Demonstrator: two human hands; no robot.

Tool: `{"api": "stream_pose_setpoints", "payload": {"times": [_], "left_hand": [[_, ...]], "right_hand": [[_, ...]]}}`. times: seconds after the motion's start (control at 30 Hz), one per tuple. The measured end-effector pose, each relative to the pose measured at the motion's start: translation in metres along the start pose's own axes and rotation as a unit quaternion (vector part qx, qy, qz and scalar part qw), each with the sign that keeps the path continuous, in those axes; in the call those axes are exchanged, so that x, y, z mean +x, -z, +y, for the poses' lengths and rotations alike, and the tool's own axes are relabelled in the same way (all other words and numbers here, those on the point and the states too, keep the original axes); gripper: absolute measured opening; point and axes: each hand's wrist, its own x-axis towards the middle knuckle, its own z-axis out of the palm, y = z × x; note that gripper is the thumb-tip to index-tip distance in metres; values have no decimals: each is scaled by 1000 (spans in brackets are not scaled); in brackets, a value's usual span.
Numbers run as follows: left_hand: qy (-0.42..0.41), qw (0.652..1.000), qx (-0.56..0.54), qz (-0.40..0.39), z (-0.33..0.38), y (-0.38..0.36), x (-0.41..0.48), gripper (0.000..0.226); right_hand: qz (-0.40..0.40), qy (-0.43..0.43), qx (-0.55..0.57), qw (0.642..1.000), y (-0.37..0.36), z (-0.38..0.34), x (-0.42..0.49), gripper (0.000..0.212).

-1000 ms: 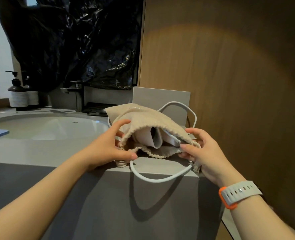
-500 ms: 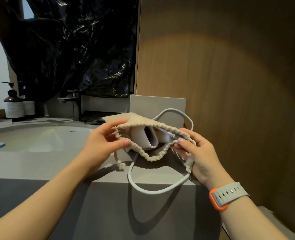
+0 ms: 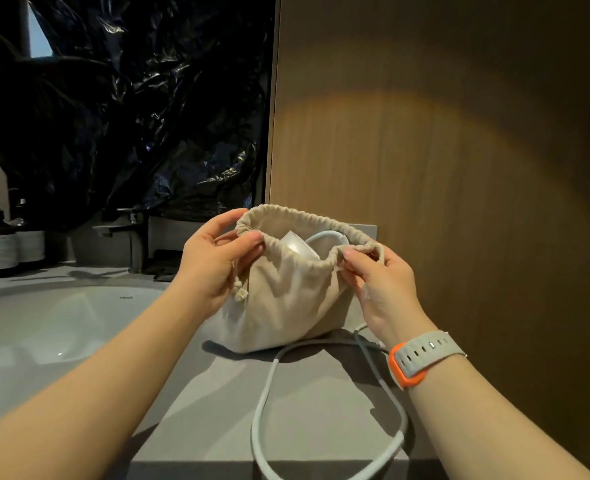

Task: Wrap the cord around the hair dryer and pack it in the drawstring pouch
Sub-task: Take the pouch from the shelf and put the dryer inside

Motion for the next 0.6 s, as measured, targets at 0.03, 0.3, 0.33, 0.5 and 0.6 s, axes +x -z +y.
{"api": "stream_pose_setpoints", "payload": {"times": [0.03,0.3,0.33,0.5,0.6], "left_hand": [[4,1000,3,11,-4,0,6,29],[-40,972,233,3,-33,21,28,22],[-68,958,277,-22,-34,22,27,25],[-97,923,365,-71,-37,17,23,56],[-84,918,386,-44,-35,17,24,46]], "right_hand": [[19,-6,-35,999,-2,4,10,20],[73,25,-117,990,-4,35,52,13],[71,45,-131,988,-2,38,55,14],[56,96,-155,982,7,41,55,17],[7,32,-114,993,6,49,53,12]]}}
